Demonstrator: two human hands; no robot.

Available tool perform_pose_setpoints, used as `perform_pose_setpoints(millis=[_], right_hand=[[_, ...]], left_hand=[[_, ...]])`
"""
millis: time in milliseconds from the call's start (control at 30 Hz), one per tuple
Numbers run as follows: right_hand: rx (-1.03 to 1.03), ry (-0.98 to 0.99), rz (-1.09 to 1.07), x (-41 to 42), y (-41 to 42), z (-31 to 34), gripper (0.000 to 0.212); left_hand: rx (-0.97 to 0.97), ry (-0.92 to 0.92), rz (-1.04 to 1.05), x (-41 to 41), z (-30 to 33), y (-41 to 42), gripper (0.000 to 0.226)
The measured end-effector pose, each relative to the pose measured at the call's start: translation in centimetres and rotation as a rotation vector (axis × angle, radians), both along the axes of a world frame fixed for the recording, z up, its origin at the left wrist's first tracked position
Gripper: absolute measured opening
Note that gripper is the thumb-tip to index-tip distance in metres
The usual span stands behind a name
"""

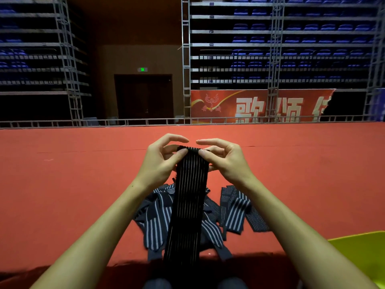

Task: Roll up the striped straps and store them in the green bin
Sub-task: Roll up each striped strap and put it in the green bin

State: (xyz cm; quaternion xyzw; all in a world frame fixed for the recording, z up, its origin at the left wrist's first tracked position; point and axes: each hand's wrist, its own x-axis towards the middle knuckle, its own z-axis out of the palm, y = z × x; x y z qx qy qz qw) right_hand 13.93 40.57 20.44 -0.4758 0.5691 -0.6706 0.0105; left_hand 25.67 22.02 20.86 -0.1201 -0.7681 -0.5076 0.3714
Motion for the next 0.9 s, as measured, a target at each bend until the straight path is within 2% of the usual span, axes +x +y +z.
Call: perform_pose_setpoints(millis=[100,233,400,500,733,800,900], right_hand=[[-0.023,0.051,-0.048,0.7,0.6,-0.9,0.029],[-0.046,0.204,-0.208,0.7,0.5,-1.8,0.022],[-0.105,0.201,-0.196,1.2,0.7,-1.9,0.020],[-0.102,0.160,-0.164,1.5,1.5,-1.7,0.031],[-0.088,0.286,-0.330,1.5,3.1,-2.1,0.019],[-0.066,0.295,-0.312,1.4,3.3,-2.2,0.014],[-0.009,0.205,-0.188,1.9,3.6,-2.1,0.007]], left_hand=[[0.013,-0.041,-0.015,1.5,-0.4,0.7,0.022],[0.047,-0.137,0.030,1.7,-0.2,1.0,0.018],[0.045,-0.149,-0.006,1.3,-0.1,1.6,0.016],[0.025,-0.141,-0.031,1.6,0.1,2.0,0.018],[-0.053,-0.149,-0.052,1.6,0.1,3.3,0.019],[-0.080,-0.107,-0.028,1.3,-0.1,3.4,0.014],[-0.111,-0.025,0.012,1.0,-0.4,3.2,0.009]])
